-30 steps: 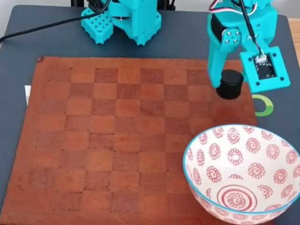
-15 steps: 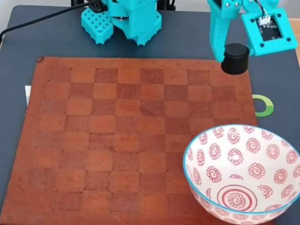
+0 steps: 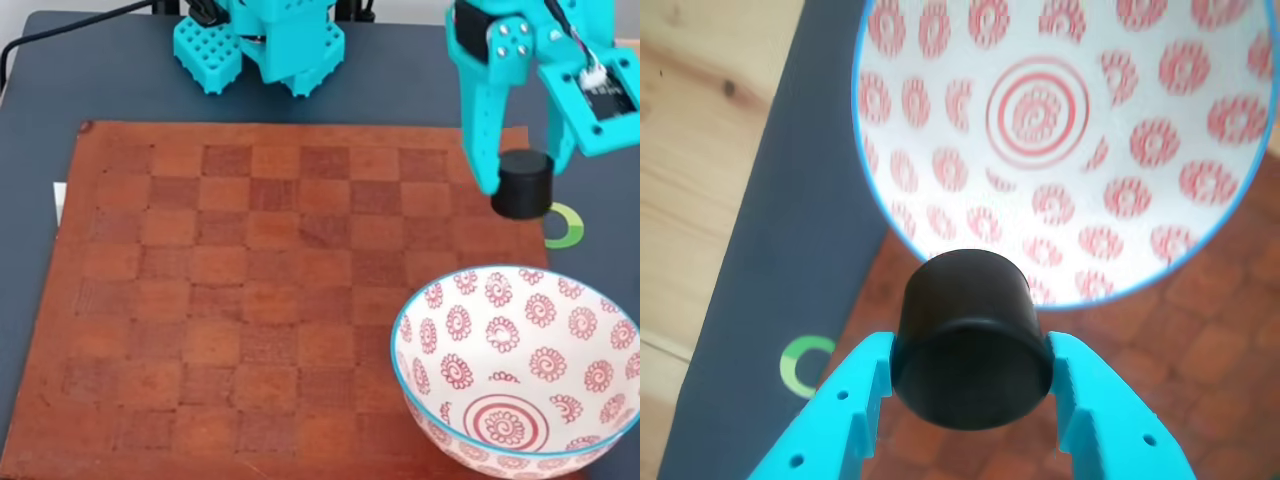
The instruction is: Grasp a black cylinder and put it in a bowl.
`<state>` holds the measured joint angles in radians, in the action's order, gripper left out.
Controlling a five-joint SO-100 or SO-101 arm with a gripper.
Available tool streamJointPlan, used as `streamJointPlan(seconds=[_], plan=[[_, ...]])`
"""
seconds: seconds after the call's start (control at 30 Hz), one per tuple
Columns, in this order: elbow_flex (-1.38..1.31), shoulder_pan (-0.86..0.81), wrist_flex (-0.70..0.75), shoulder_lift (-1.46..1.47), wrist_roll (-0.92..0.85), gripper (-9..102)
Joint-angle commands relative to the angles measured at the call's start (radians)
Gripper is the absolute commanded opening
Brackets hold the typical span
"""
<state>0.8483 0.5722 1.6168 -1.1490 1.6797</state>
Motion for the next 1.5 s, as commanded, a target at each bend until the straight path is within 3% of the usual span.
streamJointPlan(seconds=[0.0,0.4,0.87,1.33,1.47], plan=[[-0.163,-0.017,0.002,0.048,-0.046,17],[-0.474,-0.061,0.002,0.267,-0.216,18],[-0.495,-0.091,0.003,0.33,-0.233,27],[-0.483,-0.086,0.012,0.288,-0.229,8],[-0.367,-0.087,0.012,0.196,-0.216,5]])
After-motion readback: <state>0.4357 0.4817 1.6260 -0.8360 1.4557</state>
